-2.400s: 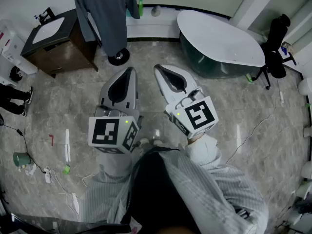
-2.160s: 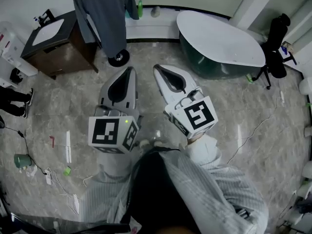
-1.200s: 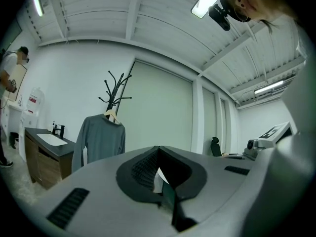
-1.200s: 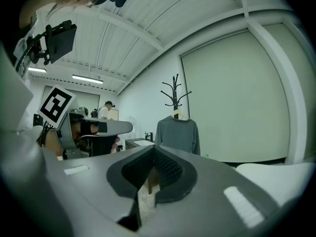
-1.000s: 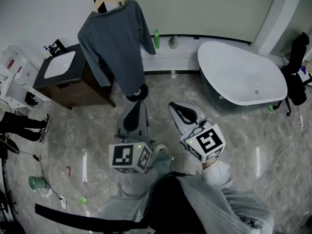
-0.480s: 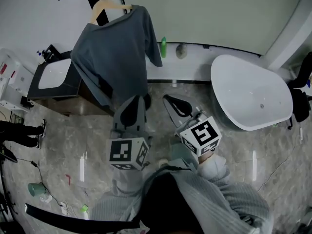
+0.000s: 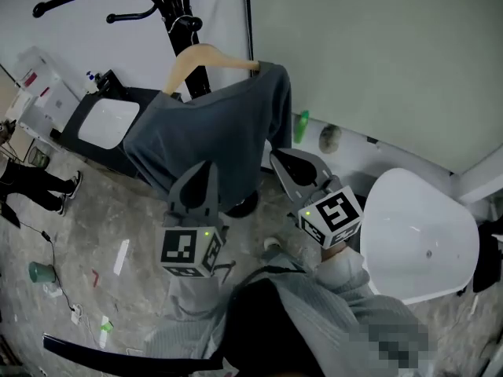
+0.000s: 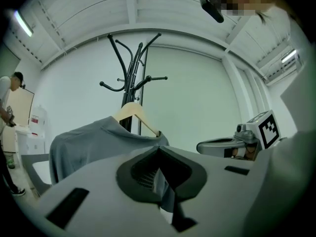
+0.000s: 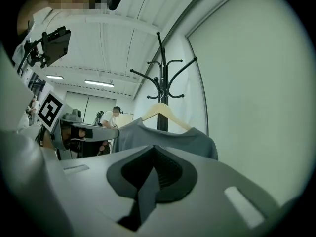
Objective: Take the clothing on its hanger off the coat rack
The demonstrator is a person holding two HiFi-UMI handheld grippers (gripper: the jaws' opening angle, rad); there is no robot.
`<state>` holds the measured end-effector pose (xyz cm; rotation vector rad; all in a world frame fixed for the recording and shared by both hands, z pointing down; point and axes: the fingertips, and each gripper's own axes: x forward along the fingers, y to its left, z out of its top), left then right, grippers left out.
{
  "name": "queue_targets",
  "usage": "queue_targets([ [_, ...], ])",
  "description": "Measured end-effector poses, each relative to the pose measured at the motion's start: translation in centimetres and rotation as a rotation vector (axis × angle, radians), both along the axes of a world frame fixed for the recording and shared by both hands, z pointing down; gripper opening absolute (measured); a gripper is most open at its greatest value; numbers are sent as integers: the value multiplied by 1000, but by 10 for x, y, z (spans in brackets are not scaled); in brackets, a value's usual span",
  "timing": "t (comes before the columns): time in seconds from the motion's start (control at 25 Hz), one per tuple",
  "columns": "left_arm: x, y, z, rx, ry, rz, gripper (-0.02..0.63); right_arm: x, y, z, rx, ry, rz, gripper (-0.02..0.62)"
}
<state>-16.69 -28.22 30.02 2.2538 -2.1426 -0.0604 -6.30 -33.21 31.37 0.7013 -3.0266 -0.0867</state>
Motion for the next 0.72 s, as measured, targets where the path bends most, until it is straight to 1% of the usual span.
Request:
queue_targets([
  [0.12,-16,-36,-5,24,15,-73,5,-10,-57,-6,18,-13,-60,3],
  [0.2,-22,-54,-1,34,2,-115,5,-18,-85,-7,17,-35,-103,3],
  [0.28,-30,-66,-2,44,-3,-146,5,-31,-103,-8,15,-52,-149,3],
  [0.36,-35,-76,-6,65,27,-160,5,-46,-114,-9,10,-67,-200,3],
  [0.4,-36,-80,-7,74,39,-159,5,-53,-116,-9,7,-74,-225,3],
  [0.48,-35,-86,-7,76,38,-141,5,-64,-117,-10,13,-82,-265,3],
  [0.6,-33,-93,-10,71,11,-97,5,-75,-115,-15,48,-89,-318,3],
  [0.72,-38,-93,-23,84,-39,-67,5,-80,-115,-33,63,-118,-402,3],
])
